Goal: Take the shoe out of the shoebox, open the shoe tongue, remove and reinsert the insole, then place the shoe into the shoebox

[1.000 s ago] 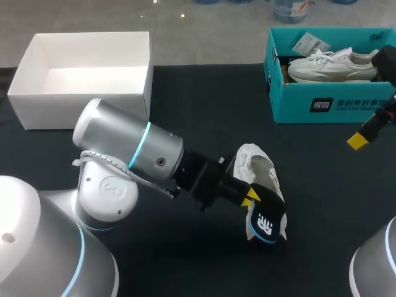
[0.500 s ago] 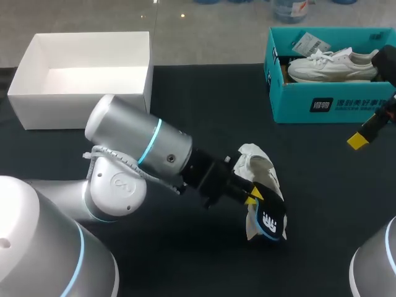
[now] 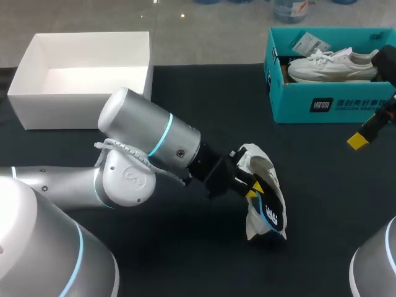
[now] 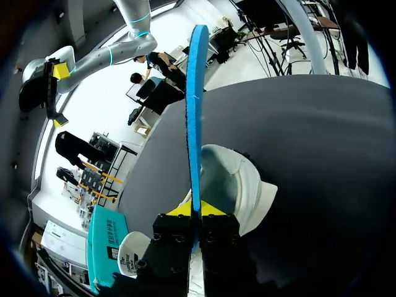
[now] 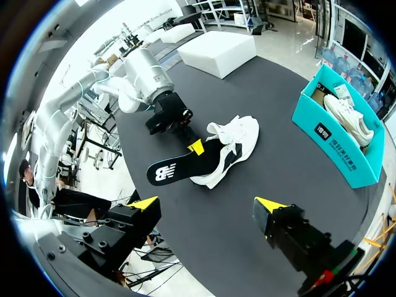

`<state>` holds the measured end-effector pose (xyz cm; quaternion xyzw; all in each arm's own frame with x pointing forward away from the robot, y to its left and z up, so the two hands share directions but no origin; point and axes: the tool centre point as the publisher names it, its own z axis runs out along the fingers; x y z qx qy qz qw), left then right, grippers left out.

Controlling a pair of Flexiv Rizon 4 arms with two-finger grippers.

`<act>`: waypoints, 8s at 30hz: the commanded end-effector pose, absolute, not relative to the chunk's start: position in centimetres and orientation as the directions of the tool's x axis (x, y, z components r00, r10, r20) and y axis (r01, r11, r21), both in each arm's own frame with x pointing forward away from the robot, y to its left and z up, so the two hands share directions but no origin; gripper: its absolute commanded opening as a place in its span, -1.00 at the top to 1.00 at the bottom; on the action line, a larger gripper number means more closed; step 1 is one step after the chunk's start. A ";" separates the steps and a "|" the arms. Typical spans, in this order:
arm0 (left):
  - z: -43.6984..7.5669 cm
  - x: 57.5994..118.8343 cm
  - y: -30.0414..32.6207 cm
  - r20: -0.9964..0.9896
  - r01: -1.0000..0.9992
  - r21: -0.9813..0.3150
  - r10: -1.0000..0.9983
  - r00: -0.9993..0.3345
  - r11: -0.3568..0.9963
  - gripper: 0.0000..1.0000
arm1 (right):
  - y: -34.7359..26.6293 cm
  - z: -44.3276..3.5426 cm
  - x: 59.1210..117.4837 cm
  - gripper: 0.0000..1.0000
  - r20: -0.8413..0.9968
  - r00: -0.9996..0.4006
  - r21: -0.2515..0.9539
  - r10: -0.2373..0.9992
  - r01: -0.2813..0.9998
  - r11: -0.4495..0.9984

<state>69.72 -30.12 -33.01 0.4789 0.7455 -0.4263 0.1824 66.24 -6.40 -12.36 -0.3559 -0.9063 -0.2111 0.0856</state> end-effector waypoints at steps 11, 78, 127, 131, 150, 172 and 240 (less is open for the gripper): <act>-33.6 71.4 -29.9 -0.702 0.903 -0.375 0.572 -0.425 0.211 1.00 | -6.3 -12.3 66.5 -1.00 0.308 -0.731 0.316 0.609 0.682 0.659; -34.5 70.8 -29.3 -0.727 0.909 -0.303 0.548 -0.414 0.285 0.25 | -6.3 -12.3 66.5 -1.00 0.308 -0.731 0.316 0.609 0.682 0.659; -33.5 71.1 -30.1 -0.745 0.925 -0.294 0.549 -0.379 0.241 0.49 | -6.3 -12.3 66.5 -1.00 0.308 -0.731 0.316 0.609 0.682 0.659; -33.3 70.6 -30.3 -0.744 0.927 -0.299 0.553 -0.375 0.226 0.90 | -6.3 -12.3 66.5 -1.00 0.308 -0.731 0.316 0.609 0.682 0.659; -34.6 72.2 -29.7 -0.736 0.944 -0.231 0.593 -0.328 0.236 1.00 | -6.3 -12.3 66.5 -1.00 0.308 -0.731 0.316 0.609 0.682 0.659; -34.7 70.5 -30.0 -0.732 0.946 -0.250 0.599 -0.324 0.206 1.00 | -6.3 -12.3 66.5 -1.00 0.308 -0.731 0.316 0.609 0.682 0.659; -34.6 70.8 -28.1 -0.698 0.964 -0.194 0.665 -0.265 0.180 -1.00 | -6.3 -12.3 66.5 -1.00 0.308 -0.731 0.316 0.609 0.682 0.659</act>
